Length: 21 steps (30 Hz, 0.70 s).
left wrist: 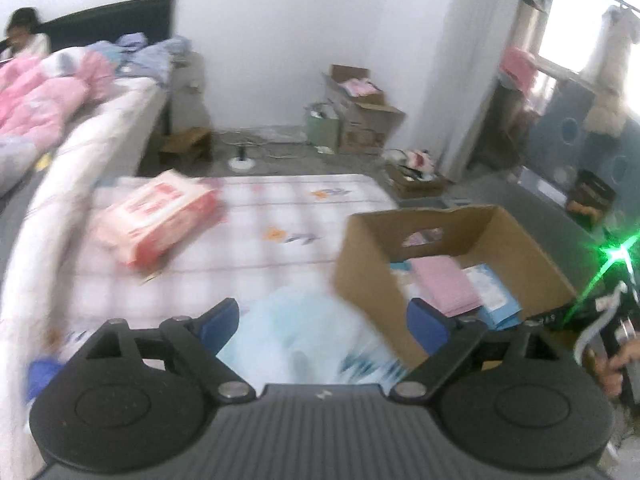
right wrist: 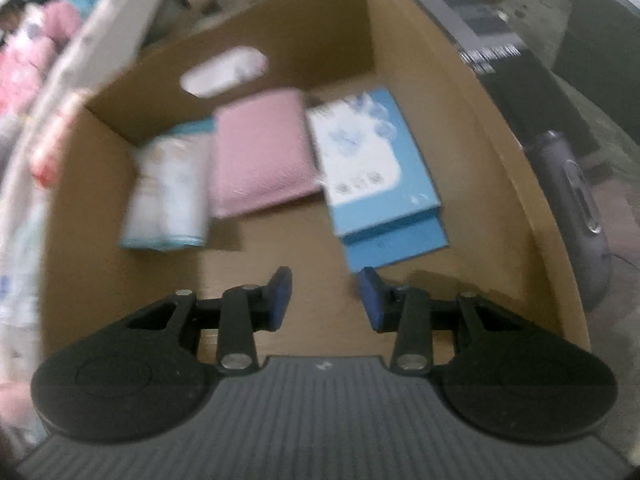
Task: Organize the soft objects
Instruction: 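Lower the band-aid box into the box and open the right gripper, then withdraw the right gripper from the box back toward the bed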
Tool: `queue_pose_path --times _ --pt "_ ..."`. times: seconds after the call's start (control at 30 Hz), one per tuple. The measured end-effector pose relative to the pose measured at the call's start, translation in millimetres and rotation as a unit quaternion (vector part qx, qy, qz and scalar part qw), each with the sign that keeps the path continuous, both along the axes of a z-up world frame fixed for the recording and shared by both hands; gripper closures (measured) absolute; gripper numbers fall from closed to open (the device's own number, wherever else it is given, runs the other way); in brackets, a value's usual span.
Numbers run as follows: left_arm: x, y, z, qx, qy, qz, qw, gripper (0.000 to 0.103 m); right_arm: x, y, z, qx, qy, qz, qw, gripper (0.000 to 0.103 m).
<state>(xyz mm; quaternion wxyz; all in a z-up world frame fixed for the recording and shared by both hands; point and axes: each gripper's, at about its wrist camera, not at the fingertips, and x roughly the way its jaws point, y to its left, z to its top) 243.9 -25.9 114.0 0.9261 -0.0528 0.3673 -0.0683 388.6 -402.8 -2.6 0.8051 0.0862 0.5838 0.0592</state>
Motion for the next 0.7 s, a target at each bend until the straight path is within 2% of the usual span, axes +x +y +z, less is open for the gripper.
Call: queue_pose_path --times 0.13,0.27,0.4,0.53,0.7 --pt "-33.1 33.7 -11.7 0.002 -0.002 0.037 0.9993 0.009 18.8 3.0 -27.5 -0.037 0.022 -0.003 0.999 0.065" --pt "-62.5 62.5 -26.6 -0.001 0.005 0.069 0.9976 0.008 28.5 15.2 -30.5 -0.069 0.002 0.009 0.998 0.065" --pt "-84.7 82.6 -45.6 0.01 0.021 0.099 0.9948 0.008 34.4 19.5 -31.9 -0.069 -0.01 -0.003 0.998 0.065" --pt "-106.8 100.8 -62.0 -0.011 0.039 0.117 0.9924 0.008 35.3 18.9 -30.4 -0.054 -0.026 -0.019 0.998 0.065" --pt "-133.7 113.8 -65.5 -0.008 0.026 0.134 0.9906 0.008 24.0 9.8 -15.3 -0.047 -0.035 -0.044 0.997 0.059"
